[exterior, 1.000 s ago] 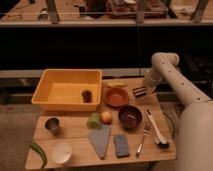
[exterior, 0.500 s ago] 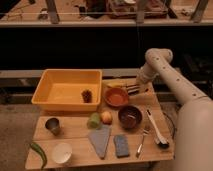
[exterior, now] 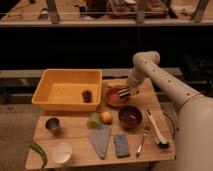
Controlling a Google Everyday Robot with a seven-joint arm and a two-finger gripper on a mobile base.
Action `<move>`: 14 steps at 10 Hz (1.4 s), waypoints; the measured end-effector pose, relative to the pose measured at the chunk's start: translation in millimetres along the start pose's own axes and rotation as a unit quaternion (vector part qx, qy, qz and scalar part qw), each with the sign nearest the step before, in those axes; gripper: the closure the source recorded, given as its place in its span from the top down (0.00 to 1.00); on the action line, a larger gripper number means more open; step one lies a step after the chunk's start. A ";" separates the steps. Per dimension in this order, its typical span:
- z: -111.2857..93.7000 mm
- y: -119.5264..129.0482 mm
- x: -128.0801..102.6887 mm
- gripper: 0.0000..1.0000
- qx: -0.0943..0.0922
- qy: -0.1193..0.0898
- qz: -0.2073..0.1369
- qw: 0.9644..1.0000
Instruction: Wipe red bowl with eraser
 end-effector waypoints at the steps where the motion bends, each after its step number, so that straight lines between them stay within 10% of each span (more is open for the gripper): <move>1: 4.1 3.0 -3.7 0.14 -0.002 -0.003 -0.003 1.000; 9: 17.9 11.5 -9.7 0.14 0.001 0.018 -0.008 1.000; 14: 29.1 -30.7 11.1 0.14 0.013 0.030 0.021 0.999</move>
